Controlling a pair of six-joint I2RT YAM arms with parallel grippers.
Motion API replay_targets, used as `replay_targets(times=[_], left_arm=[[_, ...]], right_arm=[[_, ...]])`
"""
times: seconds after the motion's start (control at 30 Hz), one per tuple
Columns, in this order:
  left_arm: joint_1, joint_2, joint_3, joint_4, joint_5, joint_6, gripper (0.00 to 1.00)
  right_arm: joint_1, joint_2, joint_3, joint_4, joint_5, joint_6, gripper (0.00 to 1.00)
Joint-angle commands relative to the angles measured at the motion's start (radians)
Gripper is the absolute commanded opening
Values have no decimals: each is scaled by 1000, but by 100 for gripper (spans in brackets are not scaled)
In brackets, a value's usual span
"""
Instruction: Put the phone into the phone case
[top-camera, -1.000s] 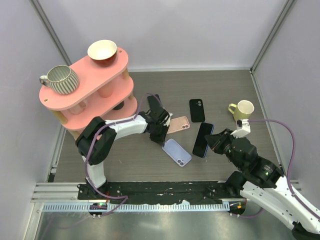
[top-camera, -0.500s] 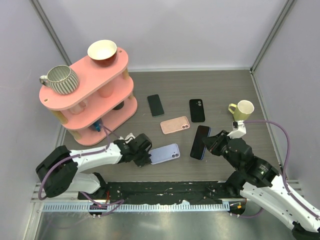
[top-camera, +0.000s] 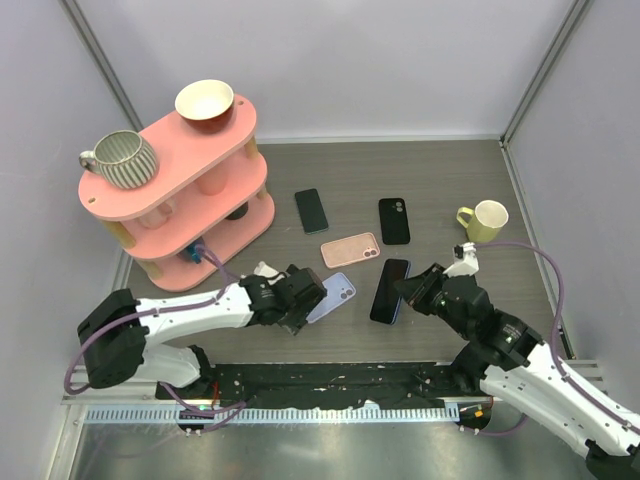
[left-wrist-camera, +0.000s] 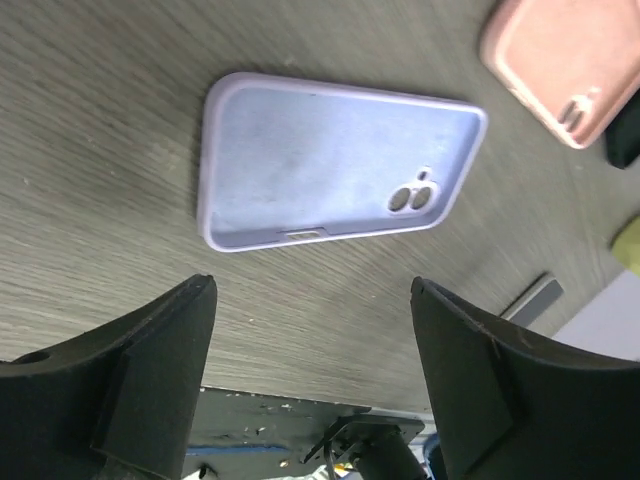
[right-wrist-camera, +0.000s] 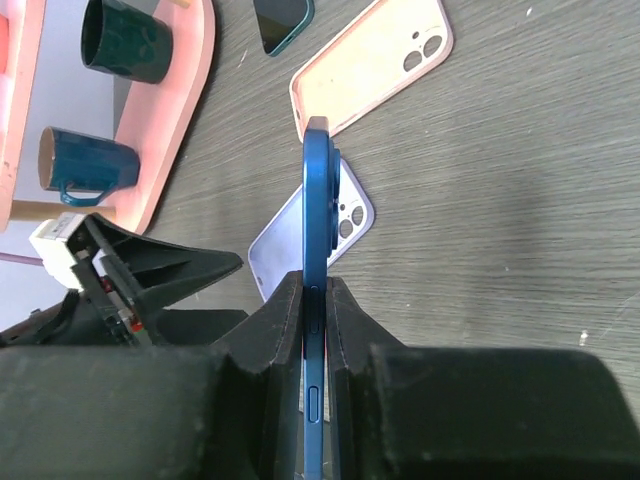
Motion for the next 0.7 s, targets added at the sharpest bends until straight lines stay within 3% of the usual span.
replay_targets(times=[0.0,0.03,0.07,0.1,0.13,0.17,0.2,0.27,0.37,0.4,0.5,0.67], left_arm=[[2,-93,14,-128,-214,75,81],[30,-117,-4,-96,-217,223,78],[70,-137,-61,62,-158,342,75],[189,-153,-86,130,-69,425,64],[258,-168,-107,178,20,476,59],[323,-164,-145,292,206,583,54],[443,-153,-153,335,270,638,39],[515,-100,-108,306,314,788,32],[555,-23,9,210,337,936,14],[553,-6,38,183,350,1019,4],[552,19,77,140,378,1056,0],[546,-13,-6,214,407,1044,0]], right_arm=[[-1,-6,-33,164,-45,91,1],[-1,-3,-50,185,-57,106,1],[0,-2,-67,232,-69,144,1],[-1,4,-100,259,-92,158,1],[-1,12,-116,283,-100,172,1],[0,21,-126,326,-111,194,1],[0,46,-140,346,-125,197,1],[0,76,-146,383,-123,198,1],[2,145,-130,398,-117,185,1],[2,161,-128,411,-119,185,1],[9,207,-157,496,-139,217,1],[31,276,-192,641,-149,243,1]])
